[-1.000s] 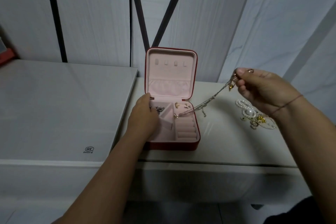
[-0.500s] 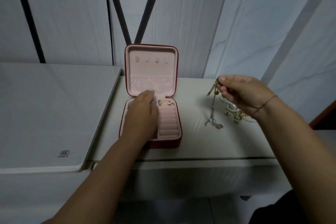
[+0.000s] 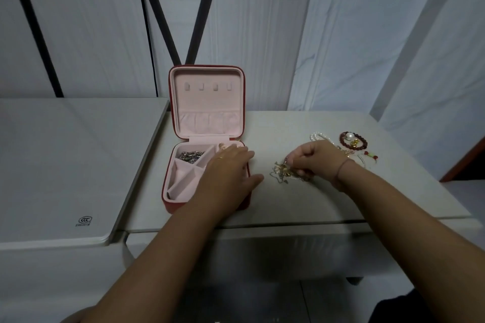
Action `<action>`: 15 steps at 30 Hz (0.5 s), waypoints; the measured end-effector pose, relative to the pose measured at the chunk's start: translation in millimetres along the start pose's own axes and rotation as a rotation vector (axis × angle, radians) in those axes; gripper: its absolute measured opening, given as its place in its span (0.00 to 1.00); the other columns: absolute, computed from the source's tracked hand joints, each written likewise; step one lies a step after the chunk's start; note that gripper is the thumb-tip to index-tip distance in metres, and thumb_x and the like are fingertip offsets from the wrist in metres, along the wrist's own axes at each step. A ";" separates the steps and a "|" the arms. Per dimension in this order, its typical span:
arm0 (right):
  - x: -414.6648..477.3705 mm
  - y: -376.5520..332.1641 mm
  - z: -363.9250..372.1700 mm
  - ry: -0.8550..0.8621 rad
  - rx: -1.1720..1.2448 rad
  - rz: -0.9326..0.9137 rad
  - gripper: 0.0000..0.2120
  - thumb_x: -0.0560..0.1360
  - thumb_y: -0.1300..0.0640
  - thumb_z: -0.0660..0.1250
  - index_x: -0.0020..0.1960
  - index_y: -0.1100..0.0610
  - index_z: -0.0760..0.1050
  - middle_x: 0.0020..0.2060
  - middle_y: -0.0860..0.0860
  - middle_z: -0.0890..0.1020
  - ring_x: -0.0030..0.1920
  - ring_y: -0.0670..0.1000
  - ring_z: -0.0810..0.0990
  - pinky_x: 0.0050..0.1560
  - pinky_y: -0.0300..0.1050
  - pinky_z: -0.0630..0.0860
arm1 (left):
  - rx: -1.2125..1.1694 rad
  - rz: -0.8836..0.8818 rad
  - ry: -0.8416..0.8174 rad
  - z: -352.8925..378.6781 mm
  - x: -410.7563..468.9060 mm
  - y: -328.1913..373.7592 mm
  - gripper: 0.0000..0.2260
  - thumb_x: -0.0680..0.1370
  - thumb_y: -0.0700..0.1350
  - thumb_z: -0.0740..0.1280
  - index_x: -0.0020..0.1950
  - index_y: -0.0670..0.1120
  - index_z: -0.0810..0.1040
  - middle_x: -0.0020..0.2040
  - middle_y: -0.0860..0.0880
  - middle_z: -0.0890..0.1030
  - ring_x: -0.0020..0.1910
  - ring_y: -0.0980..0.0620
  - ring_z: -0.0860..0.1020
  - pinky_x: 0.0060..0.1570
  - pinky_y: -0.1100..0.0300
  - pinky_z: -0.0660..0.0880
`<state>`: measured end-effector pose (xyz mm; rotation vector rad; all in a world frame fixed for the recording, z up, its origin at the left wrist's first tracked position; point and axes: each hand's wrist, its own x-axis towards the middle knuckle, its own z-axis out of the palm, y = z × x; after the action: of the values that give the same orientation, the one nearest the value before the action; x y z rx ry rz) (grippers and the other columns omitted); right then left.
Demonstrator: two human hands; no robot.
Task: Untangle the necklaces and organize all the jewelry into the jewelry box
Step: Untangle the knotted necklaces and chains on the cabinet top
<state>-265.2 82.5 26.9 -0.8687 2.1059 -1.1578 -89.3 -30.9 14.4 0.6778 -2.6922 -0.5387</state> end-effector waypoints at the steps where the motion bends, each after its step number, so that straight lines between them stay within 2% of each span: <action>1: -0.6 2.4 -0.2 0.007 -0.021 -0.015 0.05 0.73 0.69 0.68 0.42 0.62 0.82 0.27 0.52 0.79 0.26 0.45 0.73 0.31 0.36 0.74 | 0.003 -0.004 0.000 1.3 -0.4 2.6 0.24 0.78 0.54 0.64 0.73 0.49 0.66 0.74 0.51 0.66 0.73 0.53 0.60 0.72 0.59 0.51; 6: -7.0 6.8 -8.8 0.062 -0.186 -0.131 0.08 0.72 0.68 0.69 0.45 0.57 0.82 0.36 0.47 0.82 0.37 0.43 0.78 0.38 0.31 0.72 | 0.013 0.009 -0.023 5.9 2.2 29.1 0.22 0.79 0.52 0.64 0.72 0.48 0.68 0.73 0.51 0.68 0.73 0.52 0.61 0.69 0.62 0.52; 11: -18.0 14.4 -26.3 0.064 -0.207 -0.131 0.09 0.72 0.70 0.68 0.46 0.58 0.82 0.36 0.49 0.82 0.36 0.45 0.78 0.37 0.32 0.72 | 0.012 -0.011 -0.004 5.7 13.1 55.6 0.20 0.76 0.49 0.68 0.67 0.47 0.74 0.67 0.49 0.75 0.67 0.50 0.68 0.65 0.60 0.61; 15: -24.6 17.9 -39.3 0.053 -0.132 -0.125 0.10 0.73 0.72 0.66 0.46 0.60 0.81 0.37 0.55 0.82 0.37 0.49 0.80 0.35 0.31 0.76 | 0.087 -0.048 0.006 11.2 13.7 58.3 0.17 0.75 0.47 0.69 0.63 0.46 0.78 0.63 0.46 0.78 0.63 0.46 0.72 0.62 0.57 0.67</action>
<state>-283.7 128.2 33.5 -1.0541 2.2189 -1.1254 -127.6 13.0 32.3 0.7682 -2.7135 -0.4326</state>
